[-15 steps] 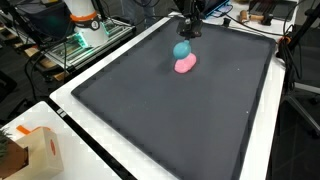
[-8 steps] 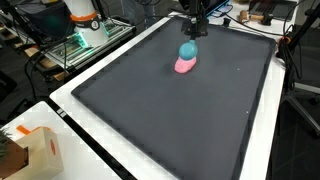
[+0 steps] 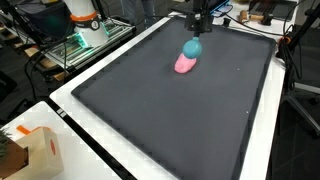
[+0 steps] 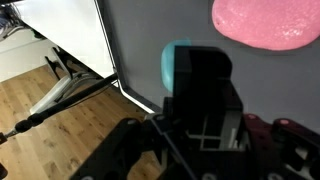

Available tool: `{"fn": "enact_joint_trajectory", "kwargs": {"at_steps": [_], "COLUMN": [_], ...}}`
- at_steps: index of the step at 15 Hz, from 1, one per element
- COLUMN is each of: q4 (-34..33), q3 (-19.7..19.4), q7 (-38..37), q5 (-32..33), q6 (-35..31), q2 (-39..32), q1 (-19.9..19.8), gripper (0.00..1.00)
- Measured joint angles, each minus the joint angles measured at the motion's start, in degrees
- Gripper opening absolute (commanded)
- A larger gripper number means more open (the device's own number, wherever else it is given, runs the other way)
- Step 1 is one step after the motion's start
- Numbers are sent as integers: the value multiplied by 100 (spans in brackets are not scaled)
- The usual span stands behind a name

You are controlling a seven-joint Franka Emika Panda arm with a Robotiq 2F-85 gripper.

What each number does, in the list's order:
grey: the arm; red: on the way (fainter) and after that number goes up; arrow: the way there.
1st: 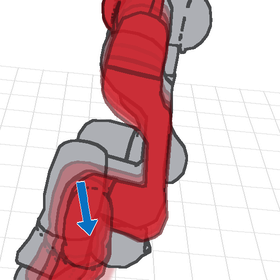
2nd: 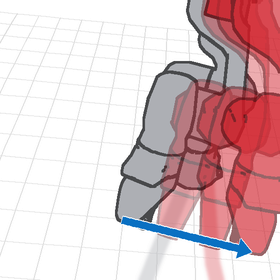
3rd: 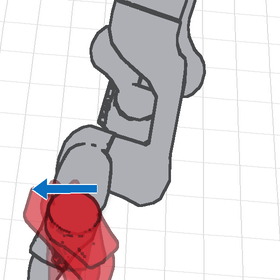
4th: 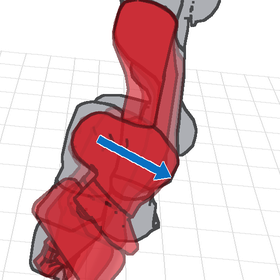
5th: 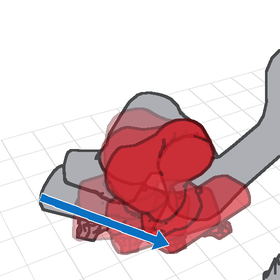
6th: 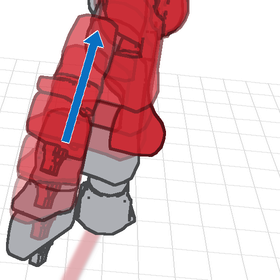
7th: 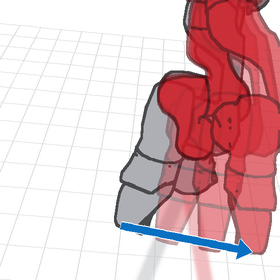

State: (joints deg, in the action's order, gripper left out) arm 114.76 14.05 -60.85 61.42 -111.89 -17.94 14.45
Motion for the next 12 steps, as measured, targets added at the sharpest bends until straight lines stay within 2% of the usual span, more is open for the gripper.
{"fn": "enact_joint_trajectory", "kwargs": {"at_steps": [7, 12], "q4": [215, 483], "q3": [-145, -313], "q7": [890, 1791], "q5": [-880, -1840], "q6": [-842, -1469], "q2": [468, 862], "q1": [-242, -420], "gripper": [25, 25]}}
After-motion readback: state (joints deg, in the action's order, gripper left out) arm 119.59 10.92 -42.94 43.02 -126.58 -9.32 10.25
